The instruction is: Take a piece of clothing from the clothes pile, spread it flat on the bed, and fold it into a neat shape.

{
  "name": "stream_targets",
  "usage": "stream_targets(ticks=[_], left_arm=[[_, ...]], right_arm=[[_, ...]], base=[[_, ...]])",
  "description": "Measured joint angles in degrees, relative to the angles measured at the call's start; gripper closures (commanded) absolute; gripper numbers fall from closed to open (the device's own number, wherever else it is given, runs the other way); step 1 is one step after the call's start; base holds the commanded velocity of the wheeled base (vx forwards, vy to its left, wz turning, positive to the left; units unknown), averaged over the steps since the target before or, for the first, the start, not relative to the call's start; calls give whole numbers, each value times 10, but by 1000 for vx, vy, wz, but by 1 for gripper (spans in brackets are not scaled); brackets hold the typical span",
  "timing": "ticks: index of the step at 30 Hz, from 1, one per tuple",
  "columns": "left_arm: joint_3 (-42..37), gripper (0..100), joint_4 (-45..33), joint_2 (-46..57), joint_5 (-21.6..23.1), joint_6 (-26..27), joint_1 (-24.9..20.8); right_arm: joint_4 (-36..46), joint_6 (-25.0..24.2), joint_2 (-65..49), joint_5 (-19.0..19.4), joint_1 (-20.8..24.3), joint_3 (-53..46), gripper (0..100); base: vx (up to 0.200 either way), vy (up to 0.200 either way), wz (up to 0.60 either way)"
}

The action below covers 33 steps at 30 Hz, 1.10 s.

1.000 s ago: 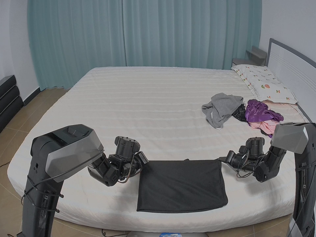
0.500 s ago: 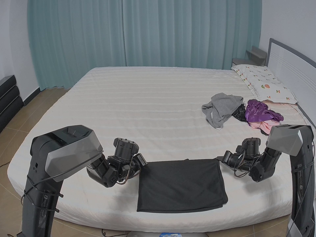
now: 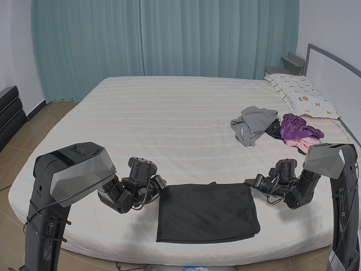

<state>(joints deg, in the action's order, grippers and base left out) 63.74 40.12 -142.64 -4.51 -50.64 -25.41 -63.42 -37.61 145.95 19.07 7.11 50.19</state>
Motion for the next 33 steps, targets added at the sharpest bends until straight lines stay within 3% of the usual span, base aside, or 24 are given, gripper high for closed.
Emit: stream_targets(ticks=[5,10,15,19,25,33], left_arm=[[-6,0,3,2,0,-2,0],[-35,0,18,12,2,-8,3],[-88,0,79,29,13,-12,12],[-114,0,98,38,20,-13,16],[-123,0,100,44,21,-14,17],[-125,0,100,46,21,-14,17]], right_arm=[[-2,-16,-8,3,0,-8,0],[-20,-63,-26,6,-1,-36,0],[-90,-90,-39,17,-4,-75,0],[-124,-95,-42,22,-3,-104,0],[-123,-96,-45,26,-3,-116,0],[-123,-96,-46,26,-4,-118,0]], base=[[0,0,0],[0,0,0],[0,0,0],[0,0,0],[-200,0,0],[0,0,0]])
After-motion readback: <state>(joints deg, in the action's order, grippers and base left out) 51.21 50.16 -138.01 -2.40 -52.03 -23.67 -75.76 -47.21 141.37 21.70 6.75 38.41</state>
